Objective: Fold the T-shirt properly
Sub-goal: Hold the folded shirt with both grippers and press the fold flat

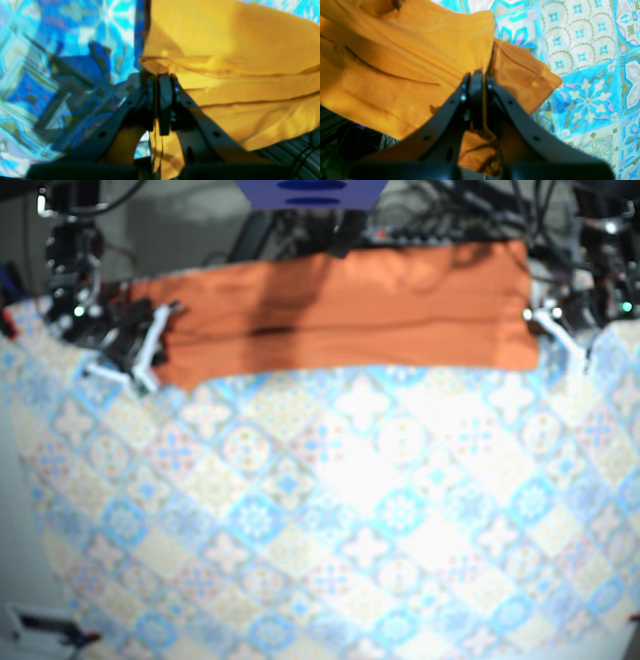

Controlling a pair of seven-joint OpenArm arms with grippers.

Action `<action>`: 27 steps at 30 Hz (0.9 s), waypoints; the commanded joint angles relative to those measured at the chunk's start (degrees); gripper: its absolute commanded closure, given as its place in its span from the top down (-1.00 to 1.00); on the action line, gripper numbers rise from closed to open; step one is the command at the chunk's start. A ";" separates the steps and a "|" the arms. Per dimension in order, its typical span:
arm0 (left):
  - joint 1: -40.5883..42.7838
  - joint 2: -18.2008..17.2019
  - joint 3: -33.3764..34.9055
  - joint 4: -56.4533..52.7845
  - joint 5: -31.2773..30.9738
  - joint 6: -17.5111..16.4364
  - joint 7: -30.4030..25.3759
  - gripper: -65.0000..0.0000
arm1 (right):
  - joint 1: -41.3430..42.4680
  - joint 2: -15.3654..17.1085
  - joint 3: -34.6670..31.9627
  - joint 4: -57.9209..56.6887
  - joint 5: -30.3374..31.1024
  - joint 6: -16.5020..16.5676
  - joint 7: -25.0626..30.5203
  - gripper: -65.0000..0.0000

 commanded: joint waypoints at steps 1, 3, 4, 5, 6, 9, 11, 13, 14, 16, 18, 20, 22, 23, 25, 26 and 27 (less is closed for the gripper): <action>0.06 -1.17 -0.40 0.94 -0.46 -0.23 -0.60 -1.00 | 0.34 0.90 0.24 0.65 0.30 -0.04 0.33 -1.00; 0.23 -1.17 -0.40 0.94 -0.46 -0.23 -0.69 -1.00 | 0.34 0.90 0.24 0.65 0.30 -0.04 -0.64 -1.00; 0.32 -1.17 -0.40 0.94 -0.46 -0.23 -0.69 -1.00 | 0.34 0.90 0.16 0.65 0.30 -0.04 -0.81 -1.00; 0.32 -1.17 -0.40 0.94 -0.46 -0.23 -0.69 -1.00 | 0.34 0.90 0.16 0.65 0.30 -0.04 -0.81 -1.00; 0.32 -1.17 -0.40 0.94 -0.46 -0.23 -0.69 -1.00 | 0.34 0.90 0.16 0.65 0.30 -0.04 -0.90 -1.00; 0.32 -1.17 -0.40 0.94 -0.46 -0.23 -0.69 -1.00 | 0.34 0.90 0.16 0.65 0.30 -0.04 -0.99 -1.00; 0.32 -1.17 -0.40 0.94 -0.46 -0.23 -0.69 -1.00 | 0.25 0.90 0.16 0.65 0.30 -0.04 -1.34 -1.00; 0.41 -1.17 -0.40 0.94 -0.46 -0.23 -0.69 -1.00 | 0.25 0.90 0.33 0.65 0.30 -0.04 -2.66 -1.00; 0.41 -1.17 -0.40 0.94 -0.46 -0.23 -0.60 -1.00 | 0.25 0.90 0.33 0.83 0.30 -0.04 -3.10 -1.00; 0.41 -1.17 -0.40 0.94 -0.46 -0.23 -0.51 -1.00 | 0.25 0.90 0.42 1.00 0.30 -0.04 -3.62 -1.00; 0.50 -1.17 -0.40 0.94 -0.46 -0.23 -0.51 -1.00 | 0.25 0.90 0.42 1.00 0.30 -0.04 -3.71 -1.00; 1.03 -1.17 -0.40 0.94 -0.46 -0.23 -0.51 -1.00 | -0.37 0.90 0.51 1.00 0.30 -0.04 -3.71 -1.00; 1.47 -1.17 -0.40 1.03 -0.46 -0.23 -0.51 -1.00 | -0.45 0.90 0.51 1.00 0.30 -0.13 -3.98 -1.00; 1.64 -1.26 -0.40 1.03 -0.46 -0.23 -0.60 -1.00 | -0.45 0.90 0.51 1.00 0.30 -0.13 -4.50 -1.00; 1.64 -1.26 -0.40 1.03 -0.46 -0.23 -0.60 -1.00 | -0.45 0.90 0.51 1.00 0.30 -0.13 -5.21 -1.00; 1.73 -1.26 -0.40 1.03 -0.46 -0.23 -0.51 -1.00 | -0.45 0.90 0.51 1.09 0.30 -0.13 -5.47 -1.00; 1.73 -1.26 -0.40 1.03 -0.46 -0.23 -0.51 -1.00 | -0.45 0.90 0.51 1.09 0.30 -0.13 -5.56 -1.00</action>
